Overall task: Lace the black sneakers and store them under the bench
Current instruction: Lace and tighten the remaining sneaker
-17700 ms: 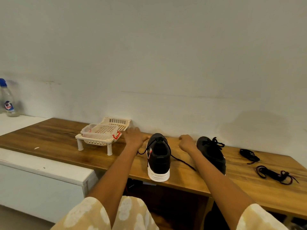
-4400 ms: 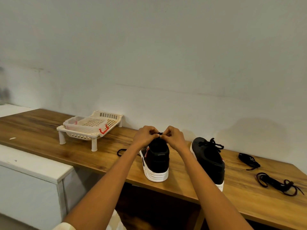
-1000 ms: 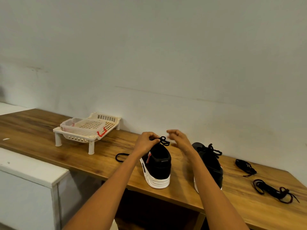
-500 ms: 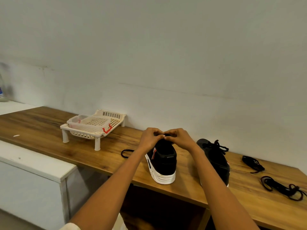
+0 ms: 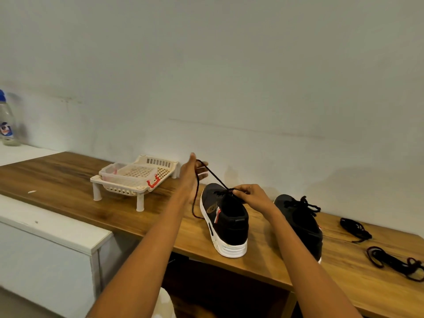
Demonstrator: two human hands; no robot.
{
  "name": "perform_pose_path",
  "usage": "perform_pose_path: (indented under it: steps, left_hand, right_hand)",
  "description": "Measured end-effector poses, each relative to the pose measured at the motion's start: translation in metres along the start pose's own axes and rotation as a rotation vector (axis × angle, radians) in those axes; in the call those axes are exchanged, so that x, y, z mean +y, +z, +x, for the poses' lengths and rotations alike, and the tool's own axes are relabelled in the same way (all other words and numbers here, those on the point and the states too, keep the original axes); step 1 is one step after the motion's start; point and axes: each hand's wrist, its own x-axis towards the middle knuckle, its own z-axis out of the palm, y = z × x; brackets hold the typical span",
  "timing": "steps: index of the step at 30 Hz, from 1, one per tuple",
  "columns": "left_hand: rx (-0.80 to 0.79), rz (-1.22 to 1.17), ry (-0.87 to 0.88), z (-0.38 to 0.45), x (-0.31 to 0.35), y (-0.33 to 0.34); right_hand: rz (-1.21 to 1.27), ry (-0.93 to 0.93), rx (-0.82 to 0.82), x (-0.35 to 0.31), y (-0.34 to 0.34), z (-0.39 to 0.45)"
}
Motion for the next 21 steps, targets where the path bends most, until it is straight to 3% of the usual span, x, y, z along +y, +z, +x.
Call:
perform_pose_path:
  steps: [3,5,8,12,16,21]
  left_hand:
    - [0.063,-0.488,0.002,0.001,0.009,-0.005]
    - [0.101,-0.542,0.050,0.002,0.011,-0.011]
    - [0.066,-0.125,0.153,0.000,0.011,-0.012]
    - [-0.200,0.608,0.225,-0.008,-0.006,0.002]
    - [-0.455,0.772,0.183,-0.012,-0.024,0.009]
    - [-0.453,1.000,0.259,-0.007,-0.036,0.011]
  right_hand:
    - [0.025,0.022,0.005,-0.002,0.001,-0.002]
    - [0.034,0.036,0.008,-0.004,0.002,-0.003]
    - [0.079,0.068,0.016,-0.005,0.003,-0.005]
    - [0.161,0.088,0.022,-0.004,0.004,-0.006]
    - [0.229,0.087,0.010,-0.002,0.005,-0.005]
    - [0.256,0.084,0.000,-0.004,0.005,-0.007]
